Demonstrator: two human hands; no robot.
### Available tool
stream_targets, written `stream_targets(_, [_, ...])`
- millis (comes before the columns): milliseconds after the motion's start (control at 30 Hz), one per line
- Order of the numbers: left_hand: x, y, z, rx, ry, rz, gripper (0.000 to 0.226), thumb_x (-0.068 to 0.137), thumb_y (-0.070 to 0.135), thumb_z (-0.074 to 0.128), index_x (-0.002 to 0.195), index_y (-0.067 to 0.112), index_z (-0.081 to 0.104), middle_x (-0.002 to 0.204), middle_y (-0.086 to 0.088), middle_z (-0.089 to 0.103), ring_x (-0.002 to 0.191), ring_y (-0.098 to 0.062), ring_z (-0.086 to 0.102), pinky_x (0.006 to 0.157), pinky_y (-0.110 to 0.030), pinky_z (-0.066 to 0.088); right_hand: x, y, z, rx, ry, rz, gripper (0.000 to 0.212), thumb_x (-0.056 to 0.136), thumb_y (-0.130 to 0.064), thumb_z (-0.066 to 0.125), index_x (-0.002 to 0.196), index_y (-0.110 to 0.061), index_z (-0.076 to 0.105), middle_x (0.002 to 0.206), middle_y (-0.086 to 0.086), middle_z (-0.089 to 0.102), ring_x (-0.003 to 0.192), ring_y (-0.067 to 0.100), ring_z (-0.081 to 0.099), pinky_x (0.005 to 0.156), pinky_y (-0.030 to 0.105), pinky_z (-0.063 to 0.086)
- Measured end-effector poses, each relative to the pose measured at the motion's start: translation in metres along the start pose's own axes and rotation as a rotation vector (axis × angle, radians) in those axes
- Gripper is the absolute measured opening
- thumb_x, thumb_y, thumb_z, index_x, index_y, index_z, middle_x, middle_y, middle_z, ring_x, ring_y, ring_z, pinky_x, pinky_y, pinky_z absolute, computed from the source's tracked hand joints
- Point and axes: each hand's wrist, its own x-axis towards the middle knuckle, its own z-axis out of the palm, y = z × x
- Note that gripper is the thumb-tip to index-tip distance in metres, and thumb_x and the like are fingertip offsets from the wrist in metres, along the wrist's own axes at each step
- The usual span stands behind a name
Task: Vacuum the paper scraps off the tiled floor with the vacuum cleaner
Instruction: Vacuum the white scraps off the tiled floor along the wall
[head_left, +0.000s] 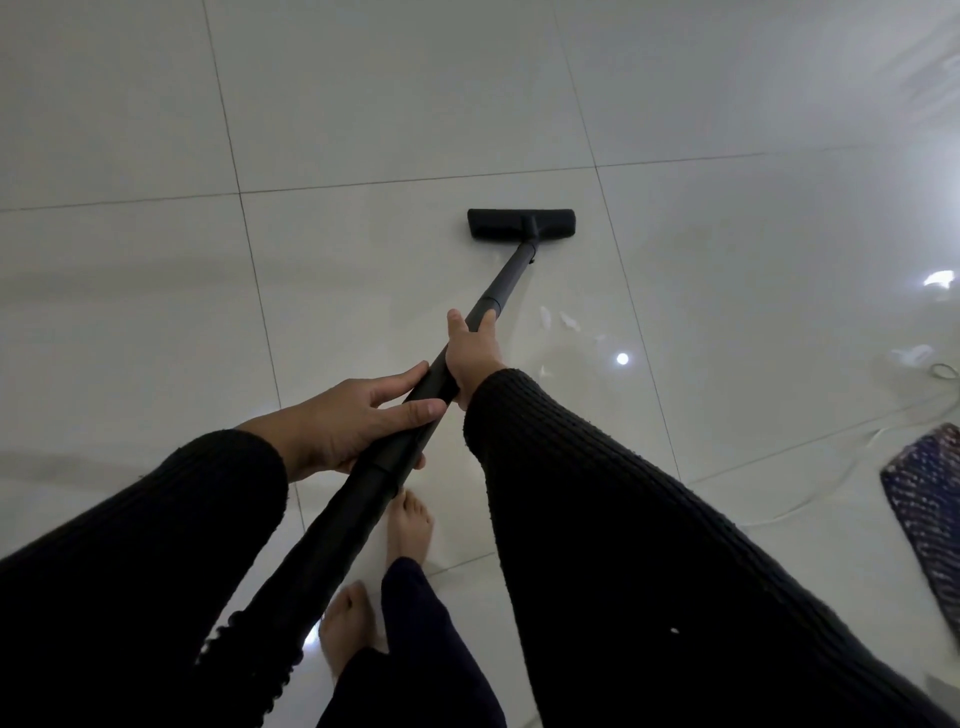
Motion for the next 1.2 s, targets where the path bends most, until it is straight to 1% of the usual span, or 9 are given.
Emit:
stream_targets(100, [-0.005, -0.015, 0.007, -0.007, -0.008, 0.002, 0.068, 0.083, 0.040, 0.063, 0.144, 0.042, 0.032, 0.061, 0.004, 0.072, 0.055, -0.011, 0.069, 0.057, -0.030, 0.056, -0.010, 0.016, 0.001, 0.005, 0.006, 0.001, 0.074, 0.097, -0.052, 0.042, 0.152, -0.046, -0.007, 0.159, 0.006, 0.031, 0.137, 0.035, 0.042, 0.112, 0.053, 0.039])
stream_targets(233, [-0.007, -0.036, 0.014, 0.010, -0.026, 0.008, 0.078, 0.073, 0.047, 0.068, 0.143, 0.042, 0.035, 0.069, -0.001, 0.073, 0.069, -0.019, 0.071, 0.065, -0.037, 0.058, -0.017, 0.040, 0.000, -0.001, 0.028, 0.000, 0.074, 0.097, -0.054, 0.042, 0.153, -0.045, -0.006, 0.159, 0.006, 0.032, 0.138, 0.036, 0.041, 0.113, 0.053, 0.038])
stream_targets(467, [-0.016, -0.059, 0.036, 0.015, -0.047, 0.002, 0.073, 0.078, 0.042, 0.066, 0.144, 0.042, 0.034, 0.063, 0.002, 0.073, 0.059, -0.015, 0.070, 0.061, -0.032, 0.057, -0.030, 0.071, -0.011, 0.031, 0.033, -0.004, 0.073, 0.098, -0.051, 0.042, 0.153, -0.043, -0.006, 0.160, 0.005, 0.029, 0.138, 0.035, 0.041, 0.112, 0.052, 0.039])
stream_targets(567, [-0.021, -0.065, 0.046, 0.004, -0.054, 0.000, 0.083, 0.068, 0.046, 0.069, 0.143, 0.042, 0.035, 0.066, -0.004, 0.072, 0.064, -0.023, 0.069, 0.060, -0.034, 0.058, -0.036, 0.082, -0.017, 0.034, 0.035, 0.008, 0.072, 0.099, -0.051, 0.041, 0.153, -0.045, -0.006, 0.160, 0.005, 0.029, 0.137, 0.035, 0.041, 0.112, 0.053, 0.039])
stream_targets(667, [-0.024, -0.069, 0.060, -0.003, -0.049, -0.016, 0.075, 0.076, 0.043, 0.067, 0.143, 0.043, 0.034, 0.063, -0.005, 0.071, 0.053, -0.020, 0.066, 0.052, -0.029, 0.056, -0.040, 0.093, -0.028, 0.031, 0.038, 0.024, 0.071, 0.100, -0.050, 0.040, 0.154, -0.043, -0.005, 0.160, 0.006, 0.029, 0.138, 0.035, 0.040, 0.112, 0.052, 0.038])
stream_targets(800, [-0.024, -0.077, 0.080, 0.005, -0.055, -0.017, 0.082, 0.067, 0.047, 0.069, 0.143, 0.043, 0.036, 0.066, -0.004, 0.072, 0.066, -0.024, 0.069, 0.058, -0.034, 0.058, -0.044, 0.109, -0.044, 0.016, 0.047, 0.032, 0.070, 0.101, -0.049, 0.039, 0.155, -0.041, -0.004, 0.160, 0.007, 0.030, 0.139, 0.035, 0.039, 0.113, 0.051, 0.038])
stream_targets(967, [-0.026, -0.083, 0.110, 0.004, -0.056, -0.037, 0.078, 0.073, 0.043, 0.068, 0.143, 0.041, 0.035, 0.062, -0.004, 0.072, 0.060, -0.020, 0.068, 0.055, -0.032, 0.058, -0.052, 0.128, -0.065, 0.025, 0.059, 0.049, 0.071, 0.099, -0.051, 0.041, 0.153, -0.045, -0.005, 0.158, 0.007, 0.033, 0.136, 0.036, 0.043, 0.111, 0.053, 0.040])
stream_targets(1067, [-0.029, -0.084, 0.128, 0.005, -0.046, -0.037, 0.067, 0.084, 0.034, 0.064, 0.145, 0.037, 0.035, 0.058, 0.001, 0.070, 0.049, -0.011, 0.067, 0.047, -0.027, 0.055, -0.056, 0.140, -0.078, 0.033, 0.068, 0.043, 0.071, 0.099, -0.051, 0.040, 0.153, -0.045, -0.005, 0.158, 0.006, 0.034, 0.134, 0.036, 0.045, 0.110, 0.052, 0.042])
stream_targets(1200, [-0.034, -0.088, 0.149, 0.005, -0.034, -0.042, 0.063, 0.088, 0.029, 0.061, 0.145, 0.036, 0.034, 0.072, -0.007, 0.065, 0.040, -0.011, 0.063, 0.042, -0.024, 0.053, -0.058, 0.156, -0.092, 0.050, 0.074, 0.044, 0.070, 0.099, -0.050, 0.040, 0.153, -0.044, -0.003, 0.157, 0.007, 0.035, 0.133, 0.036, 0.045, 0.109, 0.052, 0.042])
